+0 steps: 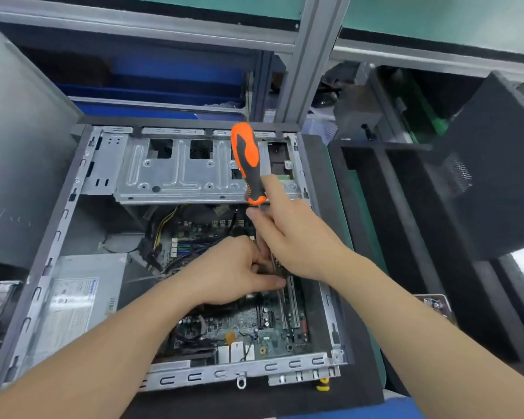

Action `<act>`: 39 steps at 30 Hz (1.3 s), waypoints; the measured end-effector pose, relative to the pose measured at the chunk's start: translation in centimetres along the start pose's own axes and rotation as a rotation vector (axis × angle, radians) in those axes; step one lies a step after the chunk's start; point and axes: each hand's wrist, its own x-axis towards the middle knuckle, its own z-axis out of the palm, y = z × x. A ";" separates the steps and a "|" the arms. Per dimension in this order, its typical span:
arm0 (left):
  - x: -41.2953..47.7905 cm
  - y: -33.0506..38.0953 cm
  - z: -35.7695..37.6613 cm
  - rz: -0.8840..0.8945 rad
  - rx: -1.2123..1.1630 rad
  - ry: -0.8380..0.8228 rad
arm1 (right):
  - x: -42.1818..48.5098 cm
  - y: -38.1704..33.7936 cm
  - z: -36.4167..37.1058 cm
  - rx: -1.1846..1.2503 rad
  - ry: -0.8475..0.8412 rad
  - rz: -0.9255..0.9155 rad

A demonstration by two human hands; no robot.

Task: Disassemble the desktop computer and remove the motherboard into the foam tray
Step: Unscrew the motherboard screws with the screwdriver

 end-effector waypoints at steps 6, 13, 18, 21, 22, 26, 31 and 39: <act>-0.1 0.1 -0.3 -0.036 -0.024 -0.011 | 0.1 0.3 0.1 -0.011 0.008 -0.003; -0.1 0.2 -0.2 -0.028 -0.043 -0.023 | 0.0 0.4 0.2 -0.014 -0.006 -0.016; -0.1 0.2 -0.4 -0.020 -0.060 -0.007 | -0.1 0.2 0.0 0.025 0.026 -0.029; 0.0 0.2 -0.4 -0.008 -0.062 0.000 | 0.0 0.3 0.0 0.034 0.039 -0.018; 0.1 0.2 -0.4 -0.002 -0.067 0.000 | 0.0 0.3 0.0 0.042 0.047 -0.016; 0.0 0.1 -0.7 0.036 -0.046 -0.065 | 0.1 0.6 0.0 0.061 0.085 -0.028; -0.3 0.0 -0.8 0.046 0.107 -0.191 | 0.3 0.7 -0.6 0.178 0.250 -0.052; -1.0 0.0 -1.0 0.023 0.103 -0.188 | 1.0 -1.6 -5.1 0.201 0.420 -0.110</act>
